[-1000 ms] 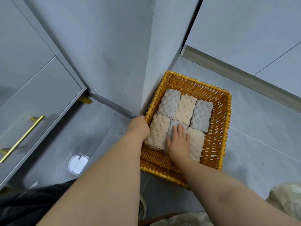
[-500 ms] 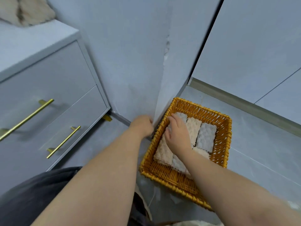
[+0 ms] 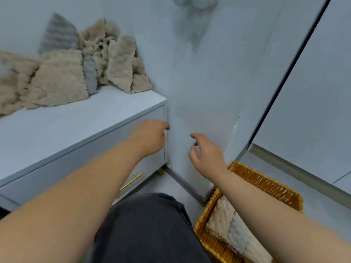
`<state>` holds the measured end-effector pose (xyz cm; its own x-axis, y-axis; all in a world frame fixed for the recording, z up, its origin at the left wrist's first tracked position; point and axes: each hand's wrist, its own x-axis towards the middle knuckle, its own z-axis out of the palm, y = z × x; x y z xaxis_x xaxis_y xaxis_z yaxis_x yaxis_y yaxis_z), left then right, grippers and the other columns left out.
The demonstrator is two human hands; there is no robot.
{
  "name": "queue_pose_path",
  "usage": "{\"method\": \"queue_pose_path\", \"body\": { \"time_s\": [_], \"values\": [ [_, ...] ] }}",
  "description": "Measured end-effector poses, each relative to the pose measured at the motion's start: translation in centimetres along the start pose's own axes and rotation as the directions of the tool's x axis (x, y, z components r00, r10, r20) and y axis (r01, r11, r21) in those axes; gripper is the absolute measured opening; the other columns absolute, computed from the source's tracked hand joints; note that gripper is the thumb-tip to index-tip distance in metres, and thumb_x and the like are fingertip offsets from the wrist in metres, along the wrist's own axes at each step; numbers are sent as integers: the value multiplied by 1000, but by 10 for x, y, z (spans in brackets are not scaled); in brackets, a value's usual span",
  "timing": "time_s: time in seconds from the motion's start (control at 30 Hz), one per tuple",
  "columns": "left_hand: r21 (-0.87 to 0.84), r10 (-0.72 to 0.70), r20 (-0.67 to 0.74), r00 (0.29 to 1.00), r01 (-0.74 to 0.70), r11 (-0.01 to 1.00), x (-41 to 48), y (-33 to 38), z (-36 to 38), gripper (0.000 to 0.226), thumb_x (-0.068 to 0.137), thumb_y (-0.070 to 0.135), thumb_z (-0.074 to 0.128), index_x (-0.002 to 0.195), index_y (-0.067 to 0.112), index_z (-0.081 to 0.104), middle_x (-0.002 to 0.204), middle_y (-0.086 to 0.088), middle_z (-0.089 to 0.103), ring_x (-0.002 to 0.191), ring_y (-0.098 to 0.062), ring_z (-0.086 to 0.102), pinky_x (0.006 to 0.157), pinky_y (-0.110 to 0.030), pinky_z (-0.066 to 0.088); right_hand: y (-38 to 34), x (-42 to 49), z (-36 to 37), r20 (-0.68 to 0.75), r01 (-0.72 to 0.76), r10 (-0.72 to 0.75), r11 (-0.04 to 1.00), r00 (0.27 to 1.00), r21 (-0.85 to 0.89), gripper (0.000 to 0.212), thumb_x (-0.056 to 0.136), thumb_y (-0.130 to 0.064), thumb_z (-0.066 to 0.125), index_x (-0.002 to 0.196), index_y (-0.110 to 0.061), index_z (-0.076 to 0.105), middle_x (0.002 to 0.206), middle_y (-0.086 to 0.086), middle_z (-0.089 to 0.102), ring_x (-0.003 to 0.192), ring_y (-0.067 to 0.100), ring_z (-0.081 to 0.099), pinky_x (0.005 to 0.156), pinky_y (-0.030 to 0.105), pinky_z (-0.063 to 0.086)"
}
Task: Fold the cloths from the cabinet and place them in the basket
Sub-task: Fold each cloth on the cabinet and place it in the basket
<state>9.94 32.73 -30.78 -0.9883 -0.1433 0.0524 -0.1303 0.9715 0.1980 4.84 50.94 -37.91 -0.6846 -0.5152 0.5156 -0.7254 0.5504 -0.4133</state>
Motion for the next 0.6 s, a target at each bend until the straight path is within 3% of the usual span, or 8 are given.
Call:
{"method": "queue_pose_path", "body": {
  "time_s": [0.13, 0.27, 0.37, 0.47, 0.6],
  "values": [
    [-40, -64, -216, 974, 57, 998, -20, -52, -36, 41, 94, 9, 44, 134, 17, 51, 136, -5, 51, 125, -23, 44, 99, -36, 38, -48, 60, 7, -45, 71, -70, 997, 996, 8, 39, 85, -17, 50, 121, -4, 58, 108, 9, 64, 92, 25, 64, 71, 30, 47],
    [-108, -206, -287, 936, 182, 977, -39, -110, -52, 42, 96, 15, 45, 138, 17, 46, 145, -4, 43, 132, -23, 35, 106, -35, 31, -101, 104, 27, 10, 100, -101, 992, 995, 79, 40, 91, -21, 48, 129, -10, 52, 127, 4, 57, 112, 20, 55, 87, 29, 42],
    [-82, -285, -250, 925, 273, 958, -49, -140, -47, 48, 98, 25, 43, 145, 17, 34, 154, -9, 27, 142, -27, 21, 114, -38, 21, -123, 122, 43, 85, 18, -29, 992, 996, 126, 41, 95, -24, 46, 134, -14, 46, 130, 2, 53, 118, 18, 48, 91, 31, 40],
    [-3, -453, -173, 875, 459, 888, -58, -179, -43, 57, 100, 41, 33, 151, 22, 16, 160, -8, 0, 147, -27, -4, 118, -45, 7, -153, 145, 73, 201, -128, 89, 973, 975, 189, 45, 95, -28, 45, 138, -14, 39, 129, 6, 52, 121, 22, 45, 93, 34, 39],
    [66, -480, -210, 852, 502, 862, -51, -200, -41, 62, 99, 46, 26, 152, 29, 0, 158, -4, -20, 144, -26, -22, 116, -48, -6, -172, 166, 104, 258, -217, 200, 976, 945, 39, 50, 95, -34, 43, 138, -10, 38, 135, 9, 48, 125, 27, 39, 98, 37, 33]
  ]
}}
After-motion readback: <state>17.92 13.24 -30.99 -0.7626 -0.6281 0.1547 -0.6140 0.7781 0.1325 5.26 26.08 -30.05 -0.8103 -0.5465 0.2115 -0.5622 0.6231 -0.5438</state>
